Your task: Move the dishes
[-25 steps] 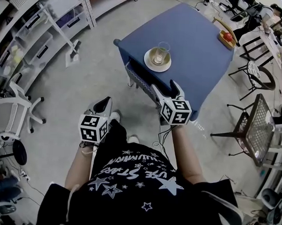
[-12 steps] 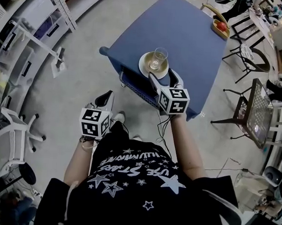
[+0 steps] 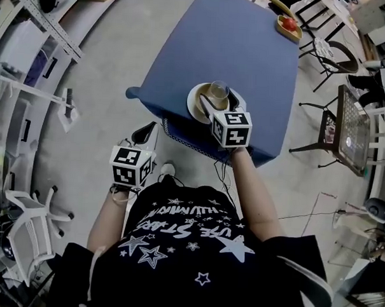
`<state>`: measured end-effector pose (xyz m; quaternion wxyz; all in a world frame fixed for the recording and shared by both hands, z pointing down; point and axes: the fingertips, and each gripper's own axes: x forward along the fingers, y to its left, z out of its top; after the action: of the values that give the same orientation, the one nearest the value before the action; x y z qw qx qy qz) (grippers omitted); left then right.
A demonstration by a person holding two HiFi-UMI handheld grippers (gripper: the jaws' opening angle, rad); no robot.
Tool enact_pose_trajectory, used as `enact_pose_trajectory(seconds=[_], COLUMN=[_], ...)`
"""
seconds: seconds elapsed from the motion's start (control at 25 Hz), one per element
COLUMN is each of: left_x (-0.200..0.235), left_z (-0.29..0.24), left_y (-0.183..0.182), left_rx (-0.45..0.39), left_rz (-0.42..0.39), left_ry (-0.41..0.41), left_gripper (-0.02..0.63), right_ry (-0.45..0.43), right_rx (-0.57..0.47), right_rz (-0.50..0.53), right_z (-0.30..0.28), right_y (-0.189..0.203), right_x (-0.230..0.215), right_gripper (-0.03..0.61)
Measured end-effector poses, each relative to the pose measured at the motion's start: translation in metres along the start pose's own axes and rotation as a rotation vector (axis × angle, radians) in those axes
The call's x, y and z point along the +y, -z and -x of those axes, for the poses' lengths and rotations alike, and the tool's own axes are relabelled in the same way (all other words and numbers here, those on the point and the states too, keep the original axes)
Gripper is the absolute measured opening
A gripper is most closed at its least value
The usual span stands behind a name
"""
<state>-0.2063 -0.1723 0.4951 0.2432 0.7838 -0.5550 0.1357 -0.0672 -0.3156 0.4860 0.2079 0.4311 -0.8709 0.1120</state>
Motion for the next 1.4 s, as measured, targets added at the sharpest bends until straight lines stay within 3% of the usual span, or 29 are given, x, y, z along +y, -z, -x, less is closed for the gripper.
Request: enact_pose_trajectory(seconds=[0.16,0.4,0.84,1.16,1.4], left_x=[0.008,0.019,0.012,-0.001,-0.012], left_z=[-0.017,-0.033,-0.057,-0.075,-0.094], left_y=[-0.009,-0.016,-0.037,-0.036,-0.049], left_rx=[0.018,0.037,0.037,0.079,0.091], left_rz=[-0.016,-0.034,-0.063,-0.059,-0.073], left_ry=[0.052,0.107,0.153,0.152,0.149], left_gripper=[0.020,0.020,0.020,0.020,0.020], right_ry=[0.045,0.036,0.069,0.191,0.188], right_rx=[-0.008,0.006,-0.113,-0.050,-0.008], right_rz=[0.022,0.032,-0.006,-0.055,-0.084], right_z=[-0.011,-0.017,0.016,0.018,0.007], right_y=[-0.006,-0.011,-0.073,-0.038,-0.015], right_x=[-0.006,-0.005,-0.032,-0.111,-0.135], right_gripper=[0.284,0.281,0.281,0.281,0.281])
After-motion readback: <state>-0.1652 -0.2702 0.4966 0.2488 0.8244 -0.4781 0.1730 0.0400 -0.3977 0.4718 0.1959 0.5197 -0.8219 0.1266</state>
